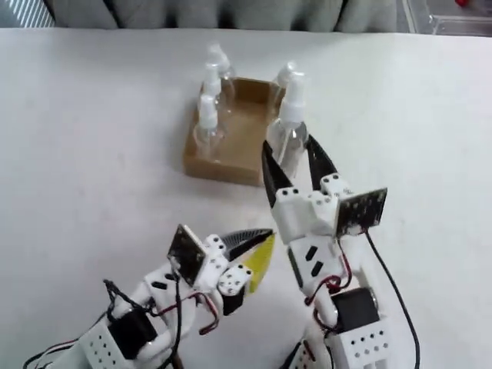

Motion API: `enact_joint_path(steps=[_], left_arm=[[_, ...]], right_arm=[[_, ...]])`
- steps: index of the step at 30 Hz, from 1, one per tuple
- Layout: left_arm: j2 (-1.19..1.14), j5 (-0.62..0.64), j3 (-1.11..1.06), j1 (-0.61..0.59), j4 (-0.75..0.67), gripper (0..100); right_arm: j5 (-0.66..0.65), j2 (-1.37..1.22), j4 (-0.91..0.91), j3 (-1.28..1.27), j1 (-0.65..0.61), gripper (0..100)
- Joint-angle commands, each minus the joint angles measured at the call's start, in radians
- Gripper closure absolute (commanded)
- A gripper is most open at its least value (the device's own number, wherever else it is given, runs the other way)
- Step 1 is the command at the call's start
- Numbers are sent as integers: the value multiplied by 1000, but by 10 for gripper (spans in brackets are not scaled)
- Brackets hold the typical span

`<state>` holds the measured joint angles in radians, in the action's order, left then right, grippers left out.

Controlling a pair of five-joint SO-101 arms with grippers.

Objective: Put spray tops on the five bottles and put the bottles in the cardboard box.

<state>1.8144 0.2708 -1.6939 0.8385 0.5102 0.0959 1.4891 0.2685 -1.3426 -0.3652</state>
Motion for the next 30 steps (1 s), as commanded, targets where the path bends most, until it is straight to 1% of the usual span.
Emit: enact_joint_path(steps=[1, 4, 6, 12, 15, 20, 23, 30], left_arm=[[12, -2, 2, 10, -101, 980], [12, -2, 2, 5, -107, 980], [12, -2, 2, -16, -109, 980], [12, -2, 2, -90, -110, 980], [12, -2, 2, -94, -109, 980], [12, -2, 2, -99, -107, 980], [12, -2, 2, -125, -106, 980], [12, -2, 2, -142, -101, 980]], right_arm=[[77, -51, -16, 71, -36, 984], [158, -45, 21, 54, -94, 984], [183, -16, 74, 52, -114, 984], [180, 165, 268, 52, -157, 984], [133, 229, 315, 52, -162, 984], [120, 243, 372, 52, -162, 984], [120, 251, 410, 66, -168, 984], [120, 251, 541, 153, -285, 984]])
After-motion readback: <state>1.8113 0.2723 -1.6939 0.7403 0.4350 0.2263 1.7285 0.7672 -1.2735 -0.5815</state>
